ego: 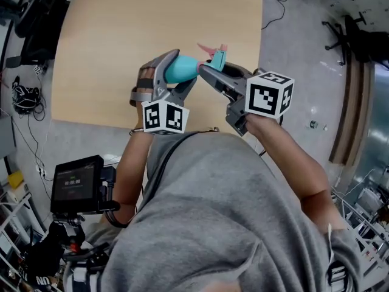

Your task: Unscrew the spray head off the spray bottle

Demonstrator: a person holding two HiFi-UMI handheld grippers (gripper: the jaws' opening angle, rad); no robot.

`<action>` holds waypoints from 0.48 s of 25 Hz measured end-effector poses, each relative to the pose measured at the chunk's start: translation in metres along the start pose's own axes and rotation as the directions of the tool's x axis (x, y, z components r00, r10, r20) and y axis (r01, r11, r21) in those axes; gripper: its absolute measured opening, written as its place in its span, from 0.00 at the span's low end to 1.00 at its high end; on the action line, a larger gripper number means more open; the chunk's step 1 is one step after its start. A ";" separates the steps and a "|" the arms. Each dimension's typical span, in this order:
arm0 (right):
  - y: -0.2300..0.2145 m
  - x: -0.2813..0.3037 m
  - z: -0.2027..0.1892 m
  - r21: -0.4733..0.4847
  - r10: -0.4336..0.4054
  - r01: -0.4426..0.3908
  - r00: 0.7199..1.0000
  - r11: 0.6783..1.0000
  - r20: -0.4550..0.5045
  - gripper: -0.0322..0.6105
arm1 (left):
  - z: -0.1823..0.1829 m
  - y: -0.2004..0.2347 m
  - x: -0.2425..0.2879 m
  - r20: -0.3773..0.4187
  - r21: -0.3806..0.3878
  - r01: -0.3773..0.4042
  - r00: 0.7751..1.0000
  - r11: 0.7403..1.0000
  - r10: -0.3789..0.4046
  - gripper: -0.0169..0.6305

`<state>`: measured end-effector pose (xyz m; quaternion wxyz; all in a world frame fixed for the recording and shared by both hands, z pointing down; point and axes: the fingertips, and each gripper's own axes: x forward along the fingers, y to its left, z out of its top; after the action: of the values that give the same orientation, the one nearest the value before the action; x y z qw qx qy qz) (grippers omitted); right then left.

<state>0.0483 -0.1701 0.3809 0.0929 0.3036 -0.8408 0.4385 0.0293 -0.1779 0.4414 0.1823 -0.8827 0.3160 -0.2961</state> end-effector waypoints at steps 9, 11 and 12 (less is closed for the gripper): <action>0.070 -0.020 -0.037 -0.820 0.034 -0.493 0.862 0.291 -0.506 0.25 | 0.037 -0.044 -0.050 0.419 -0.142 0.627 0.739 0.766 -0.528 0.62; 0.072 -0.027 -0.052 -0.795 0.014 -0.590 0.804 0.142 -0.594 0.25 | 0.040 -0.056 -0.062 0.445 -0.114 0.714 0.658 0.690 -0.607 0.62; 0.072 -0.030 -0.057 -0.779 0.000 -0.621 0.782 0.083 -0.623 0.25 | 0.040 -0.060 -0.066 0.454 -0.107 0.743 0.628 0.661 -0.632 0.62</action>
<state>0.0228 -0.0807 0.3535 0.3650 -0.1428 -0.9095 -0.1383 0.0404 -0.0843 0.4144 -0.0176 -0.9914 -0.0517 -0.1188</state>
